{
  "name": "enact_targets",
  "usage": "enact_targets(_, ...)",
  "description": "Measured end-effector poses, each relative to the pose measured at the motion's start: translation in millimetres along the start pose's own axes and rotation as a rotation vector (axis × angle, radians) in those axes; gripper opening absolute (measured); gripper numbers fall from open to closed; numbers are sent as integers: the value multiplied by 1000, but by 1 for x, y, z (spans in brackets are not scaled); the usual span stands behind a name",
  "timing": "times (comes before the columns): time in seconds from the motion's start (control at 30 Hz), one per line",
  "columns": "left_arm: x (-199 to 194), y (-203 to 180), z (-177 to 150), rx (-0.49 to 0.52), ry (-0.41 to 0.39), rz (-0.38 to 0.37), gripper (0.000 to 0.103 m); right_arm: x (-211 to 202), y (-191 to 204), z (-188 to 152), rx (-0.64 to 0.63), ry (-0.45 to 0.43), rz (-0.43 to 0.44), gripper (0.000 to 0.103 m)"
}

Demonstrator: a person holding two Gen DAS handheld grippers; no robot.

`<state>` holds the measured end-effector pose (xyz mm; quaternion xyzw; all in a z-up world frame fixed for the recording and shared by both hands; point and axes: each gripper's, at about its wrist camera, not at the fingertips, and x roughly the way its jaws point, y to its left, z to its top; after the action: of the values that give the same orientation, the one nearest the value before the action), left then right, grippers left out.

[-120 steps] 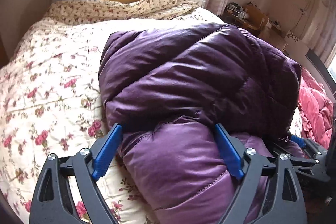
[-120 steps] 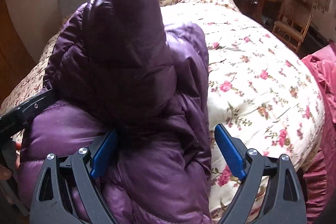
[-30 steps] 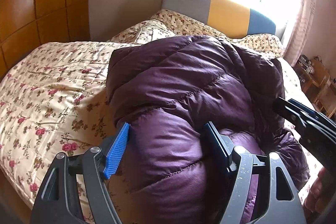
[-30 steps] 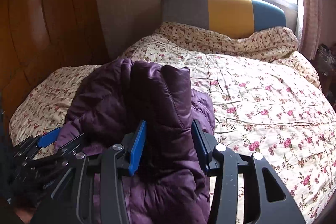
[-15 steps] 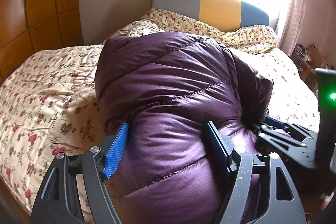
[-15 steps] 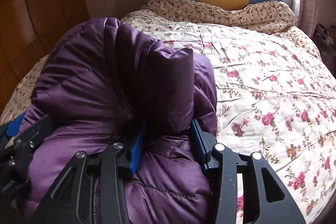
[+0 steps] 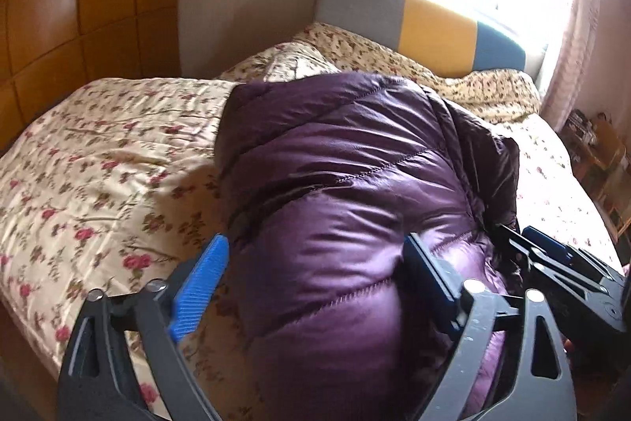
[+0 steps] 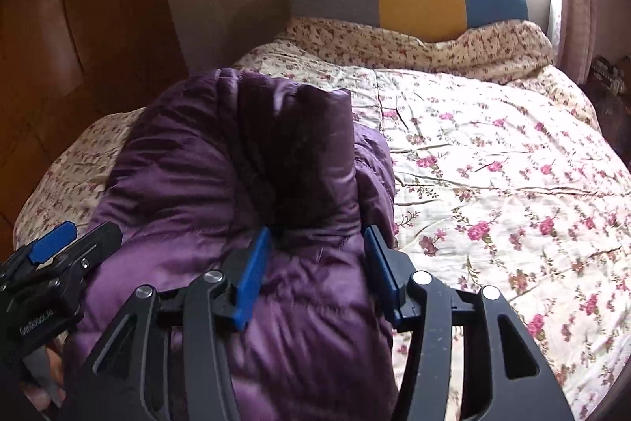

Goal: Fold large clothes
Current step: 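Lower the jacket bundle onto the bed with both grippers, then open both grippers and withdraw them from the folded jacket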

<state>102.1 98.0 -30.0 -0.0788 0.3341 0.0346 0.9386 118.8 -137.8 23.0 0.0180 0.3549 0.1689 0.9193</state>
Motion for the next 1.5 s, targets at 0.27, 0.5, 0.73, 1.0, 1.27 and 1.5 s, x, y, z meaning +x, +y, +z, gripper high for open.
enact_targets(0.27,-38,0,-20,-42,-18,21,99,-42,15,-18,-56,-17,14,65)
enact_targets(0.5,-62,0,-43,-79,-1,60,99,-66,18,-37,-82,-21,19,71)
enact_targets(0.73,-79,-10,-62,-56,-10,102,99,-76,14,-62,-101,0,13,77)
enact_targets(1.0,-90,-11,-78,-66,-2,111,99,-81,19,-73,-120,5,6,85)
enact_targets(1.27,-95,-8,-83,-80,-4,155,99,-81,23,-76,-135,6,-3,89)
enact_targets(1.5,-99,-8,-86,-72,-17,228,100,-81,27,-78,-155,4,-3,92)
